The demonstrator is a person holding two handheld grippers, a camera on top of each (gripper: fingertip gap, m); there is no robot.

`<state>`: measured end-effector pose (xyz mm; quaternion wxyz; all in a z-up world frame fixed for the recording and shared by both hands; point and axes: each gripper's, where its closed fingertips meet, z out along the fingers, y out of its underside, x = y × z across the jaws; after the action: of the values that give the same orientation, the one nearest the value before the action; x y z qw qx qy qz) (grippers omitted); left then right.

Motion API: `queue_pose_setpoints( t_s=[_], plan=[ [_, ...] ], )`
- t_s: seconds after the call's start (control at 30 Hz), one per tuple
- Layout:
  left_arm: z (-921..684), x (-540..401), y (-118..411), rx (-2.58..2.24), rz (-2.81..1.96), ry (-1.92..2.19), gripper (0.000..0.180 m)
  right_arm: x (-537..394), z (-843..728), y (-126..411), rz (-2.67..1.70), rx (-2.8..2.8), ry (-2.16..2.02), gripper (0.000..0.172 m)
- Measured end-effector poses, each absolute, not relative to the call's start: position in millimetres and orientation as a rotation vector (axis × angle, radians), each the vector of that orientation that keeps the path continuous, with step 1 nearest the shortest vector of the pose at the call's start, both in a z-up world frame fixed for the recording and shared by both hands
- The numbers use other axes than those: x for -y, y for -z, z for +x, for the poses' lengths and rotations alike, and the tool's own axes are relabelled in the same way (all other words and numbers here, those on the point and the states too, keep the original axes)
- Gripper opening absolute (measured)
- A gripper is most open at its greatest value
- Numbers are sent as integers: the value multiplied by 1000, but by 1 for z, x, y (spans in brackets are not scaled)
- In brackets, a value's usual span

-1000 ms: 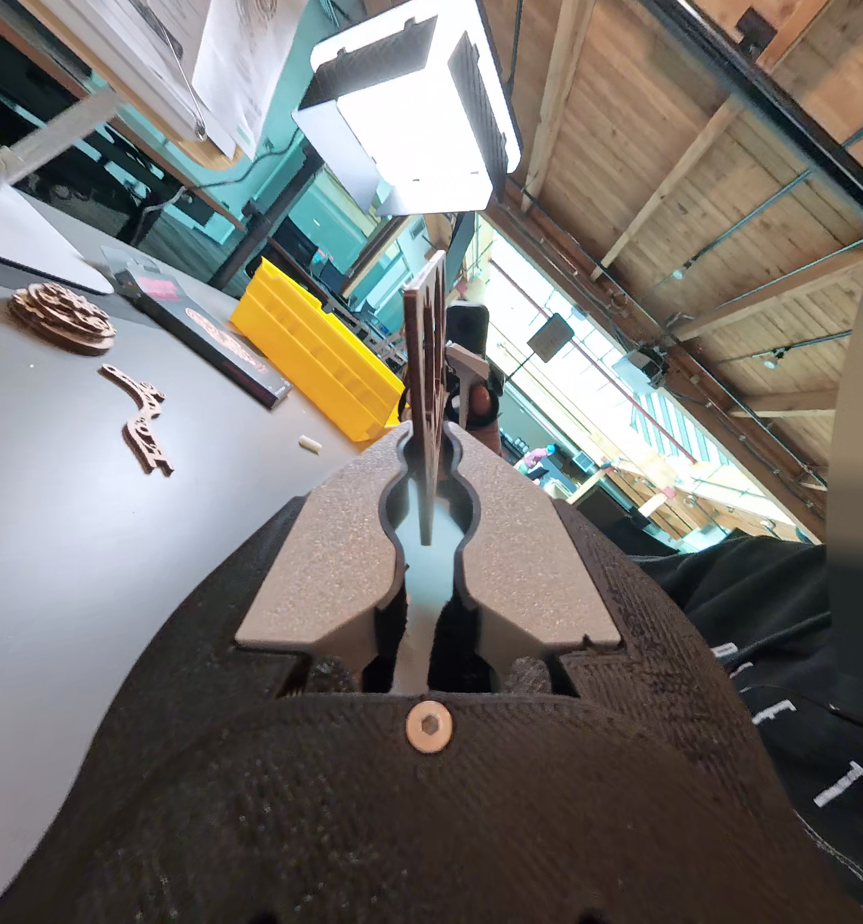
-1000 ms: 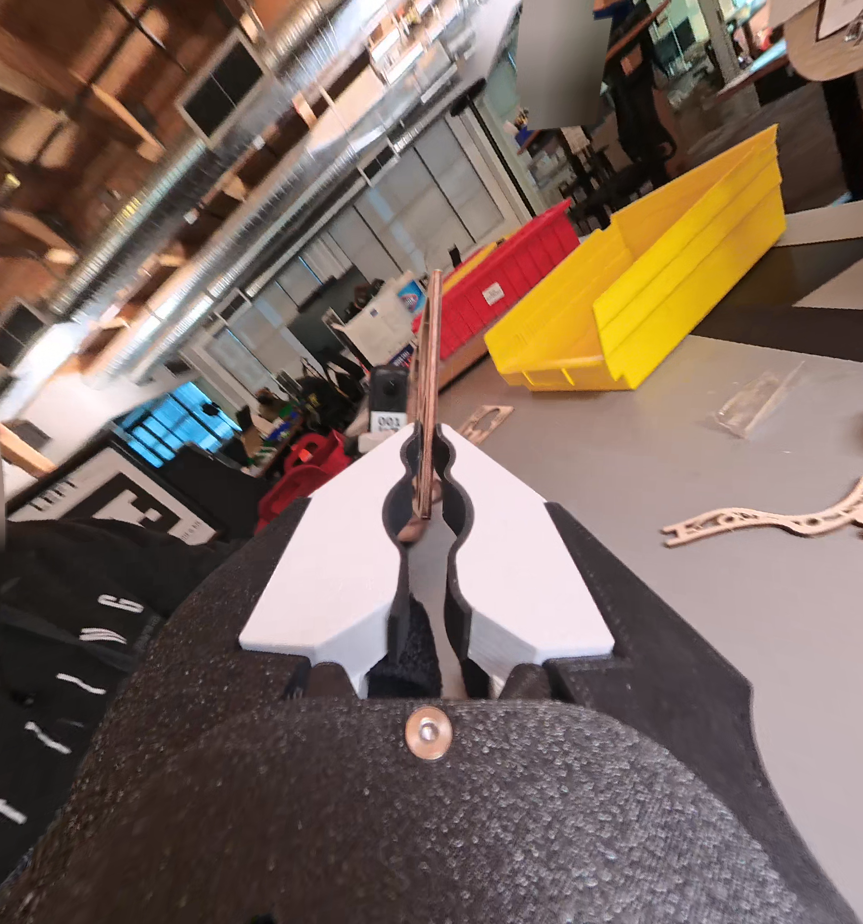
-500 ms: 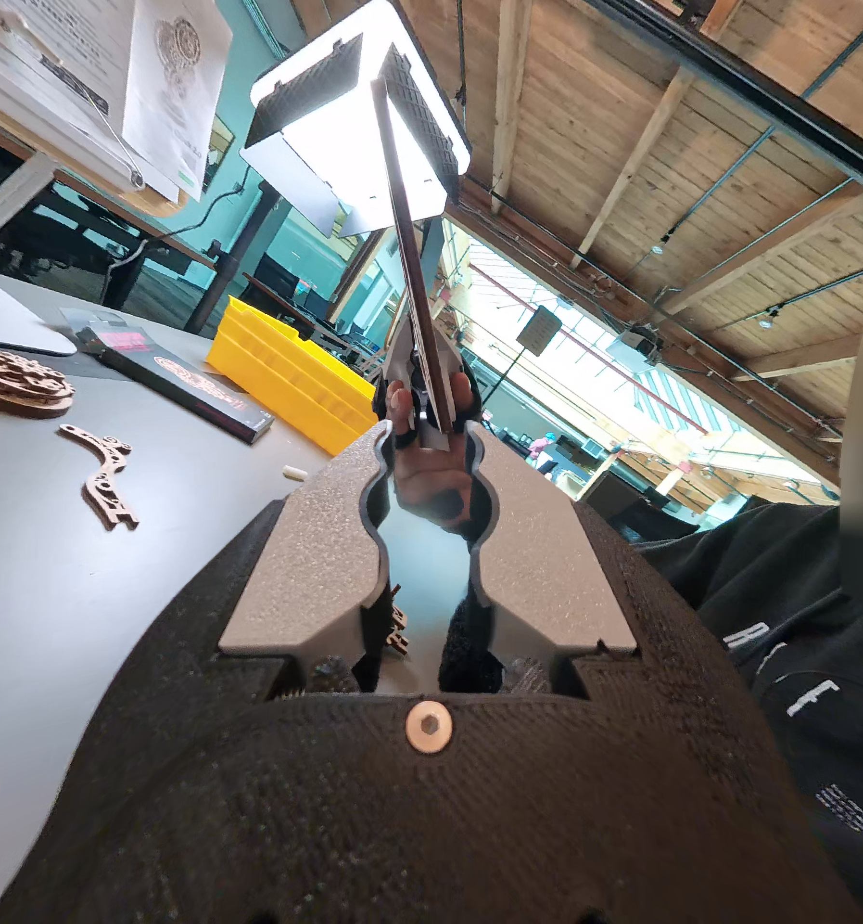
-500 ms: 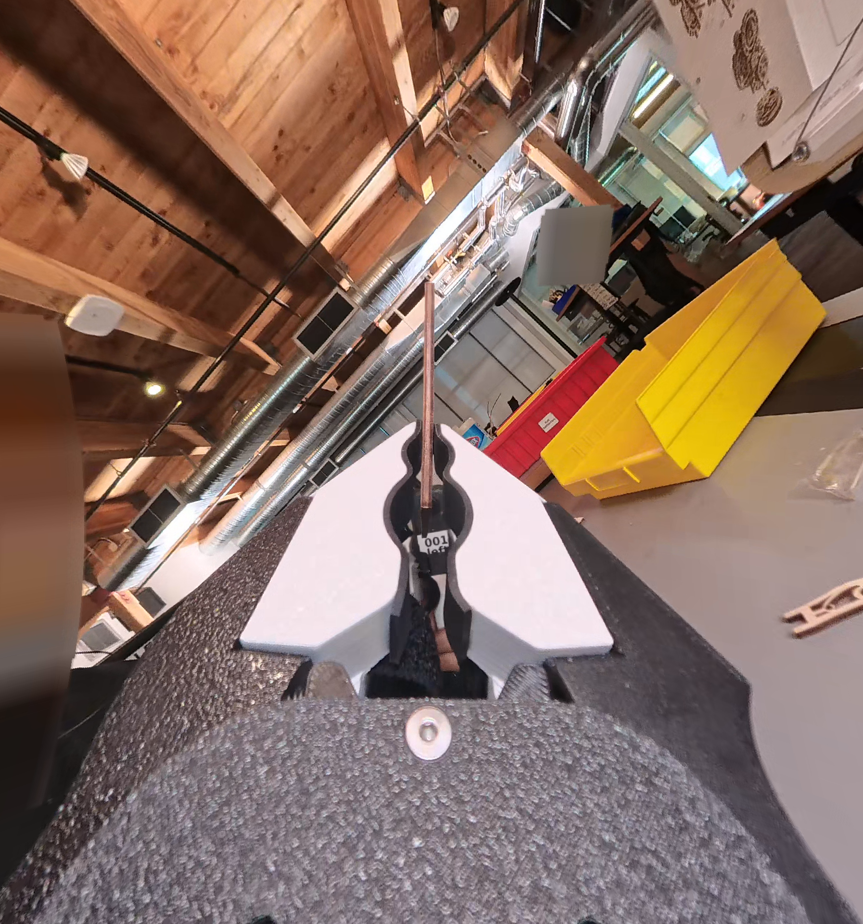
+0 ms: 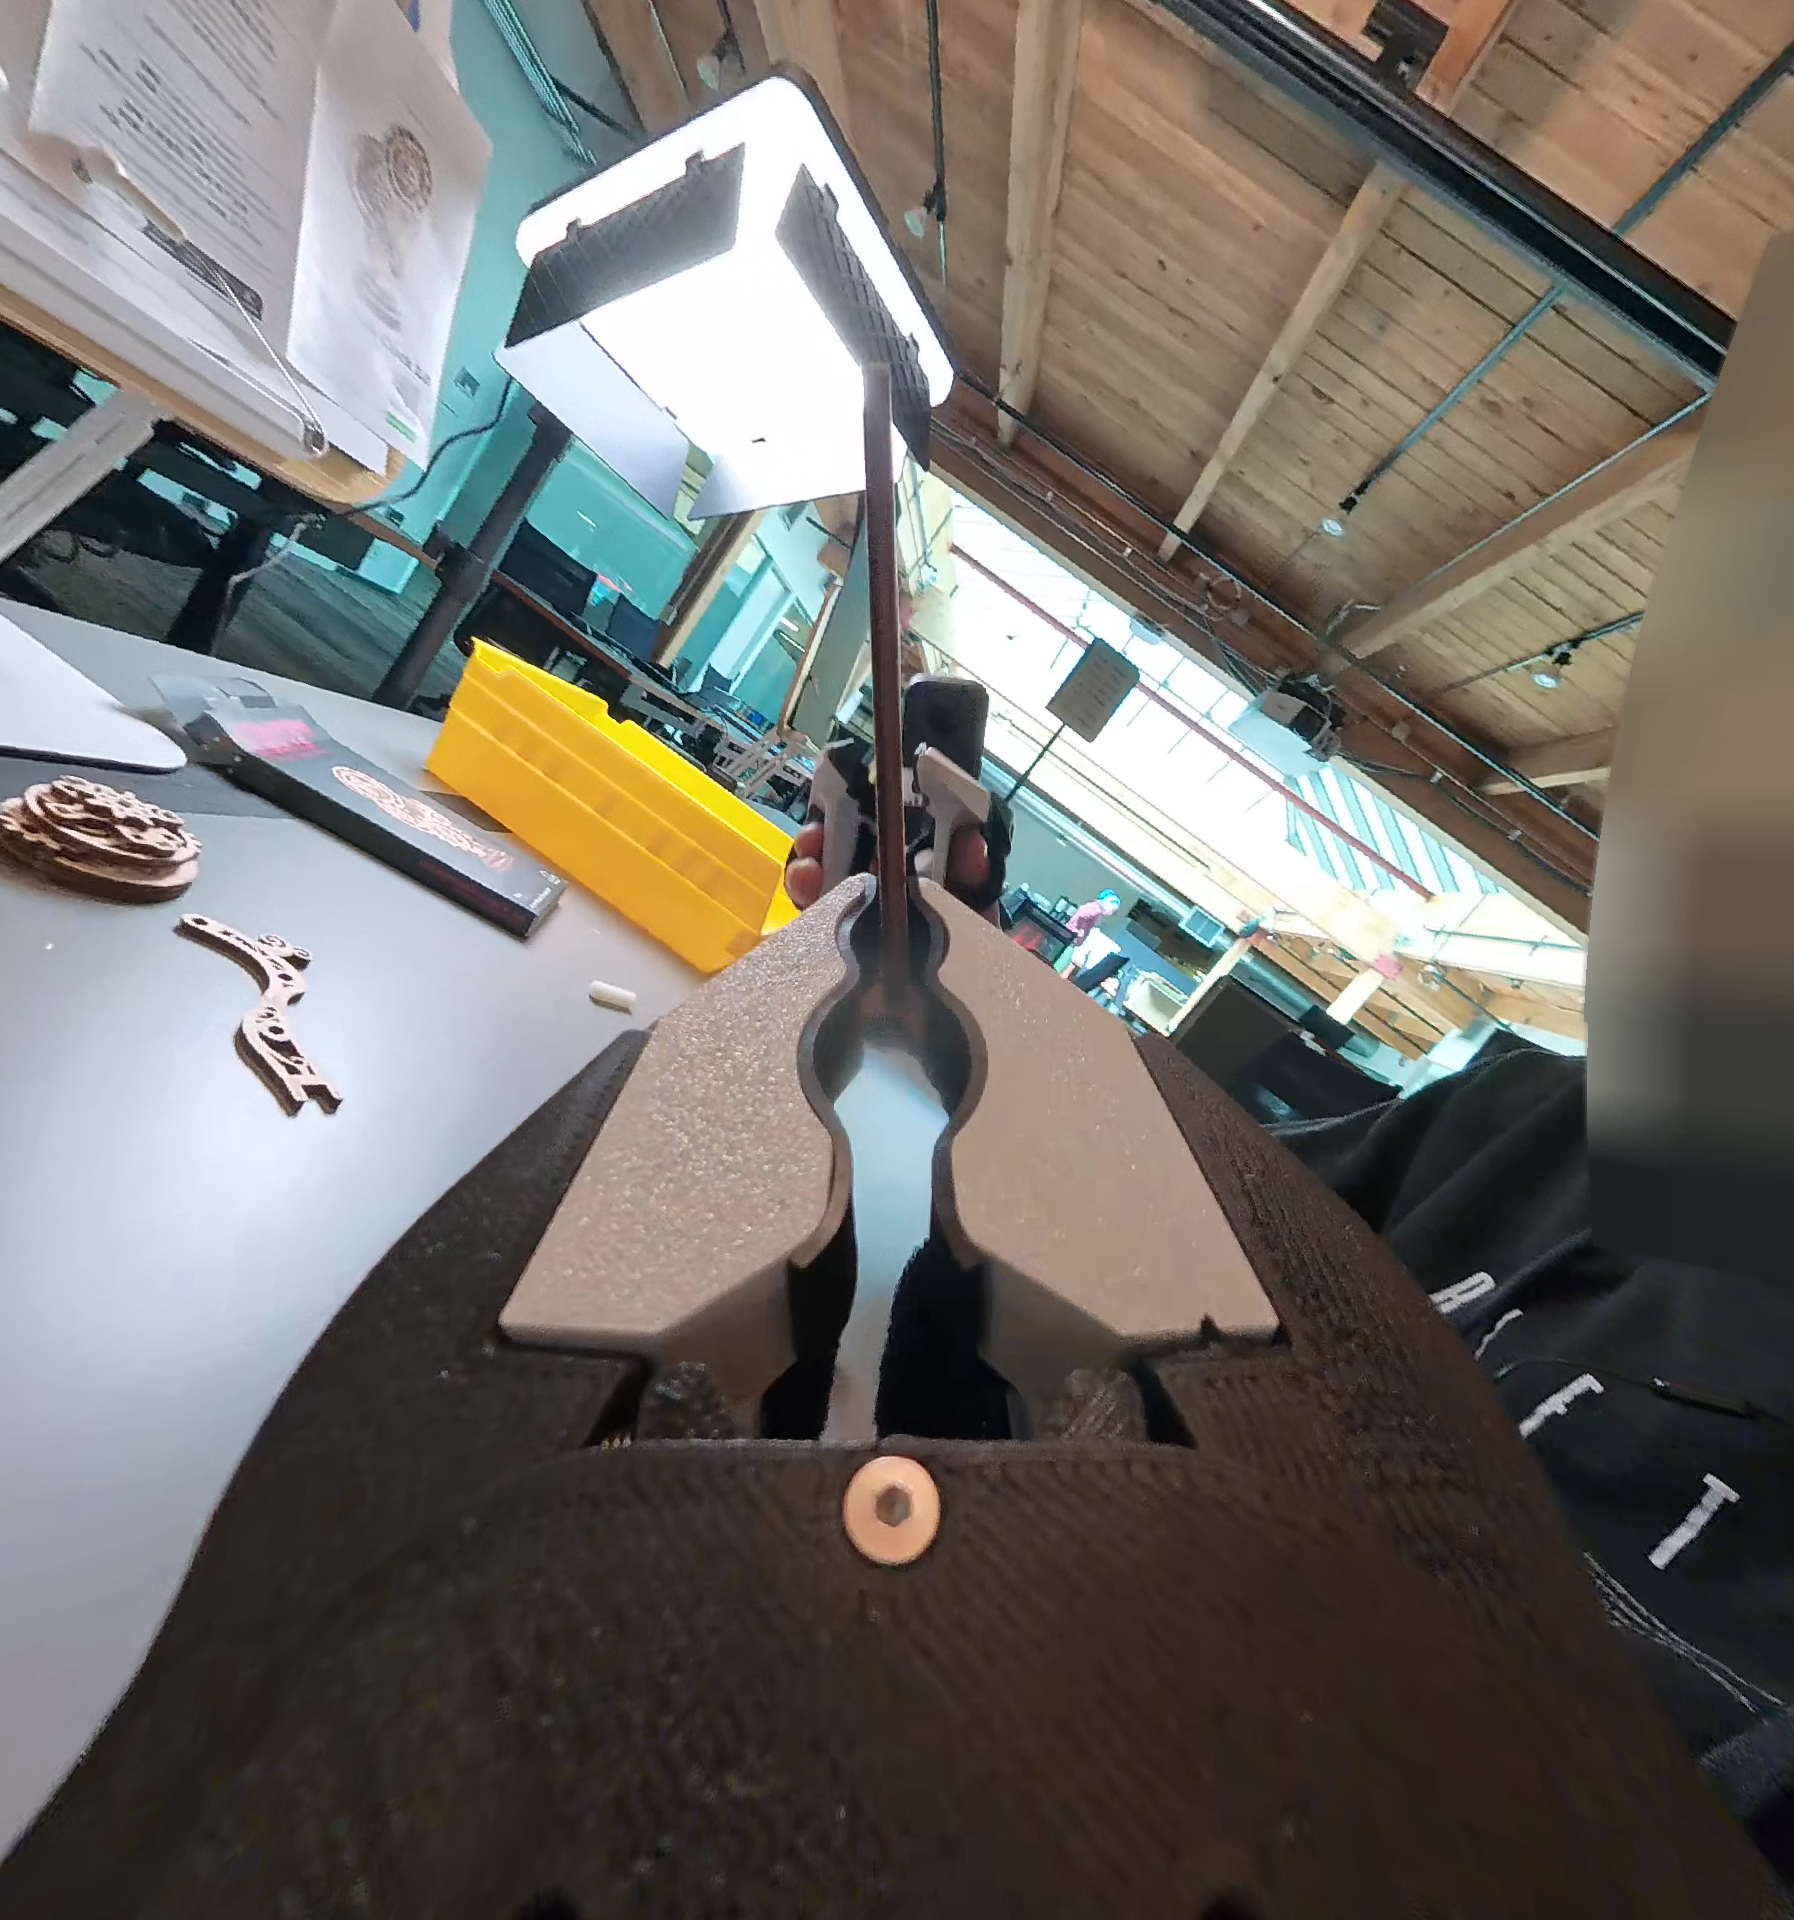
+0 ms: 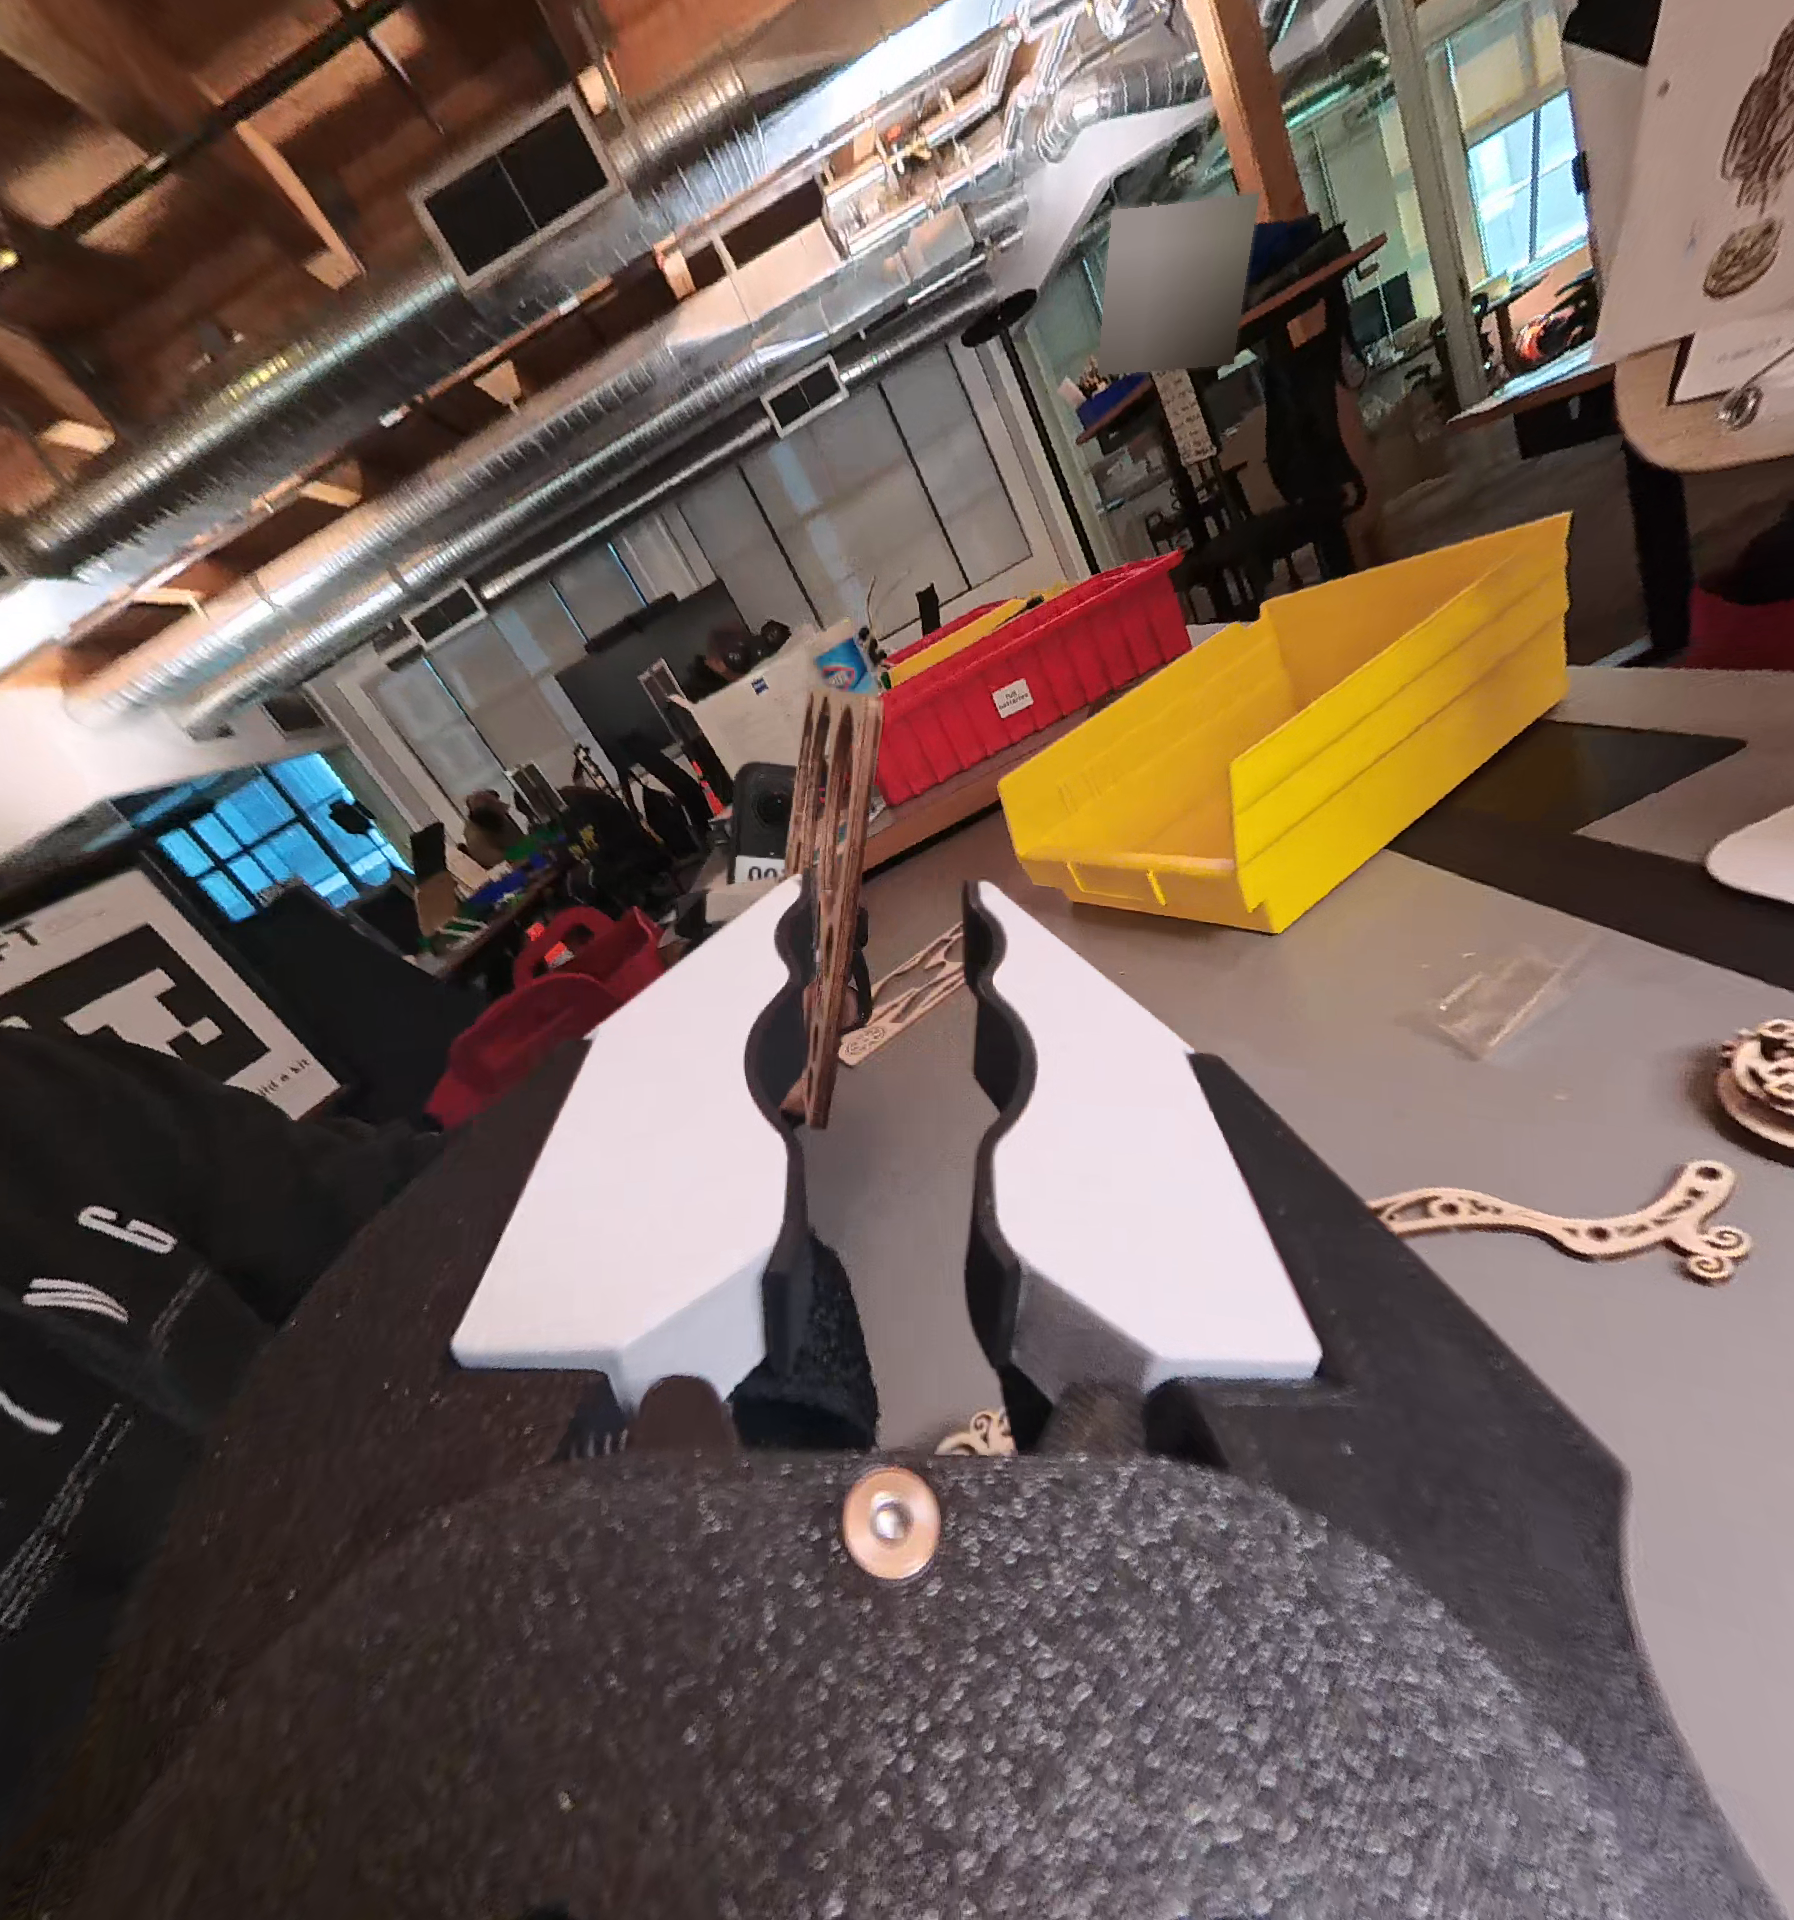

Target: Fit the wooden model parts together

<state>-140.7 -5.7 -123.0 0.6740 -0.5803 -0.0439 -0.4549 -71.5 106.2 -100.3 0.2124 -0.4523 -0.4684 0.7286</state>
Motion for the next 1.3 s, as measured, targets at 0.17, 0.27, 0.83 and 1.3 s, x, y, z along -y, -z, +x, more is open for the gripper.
queue_pose_setpoints(
  t_s=[0.17,0.27,0.83,1.3],
  plan=[
    [-119,0,138,47,-1392,1099,1,-102,-63,106,-1266,1442,-1970,25],
    [-120,-2,140,63,-1389,1097,1,-93,-61,107,-1234,1473,-2004,1],
    [-108,-8,125,37,-1265,921,27,-83,-77,90,-1155,846,-2401,0],
    [-129,-1,156,52,-1587,1006,1,-58,-93,159,-1381,1549,-1918,6]
  ],
)
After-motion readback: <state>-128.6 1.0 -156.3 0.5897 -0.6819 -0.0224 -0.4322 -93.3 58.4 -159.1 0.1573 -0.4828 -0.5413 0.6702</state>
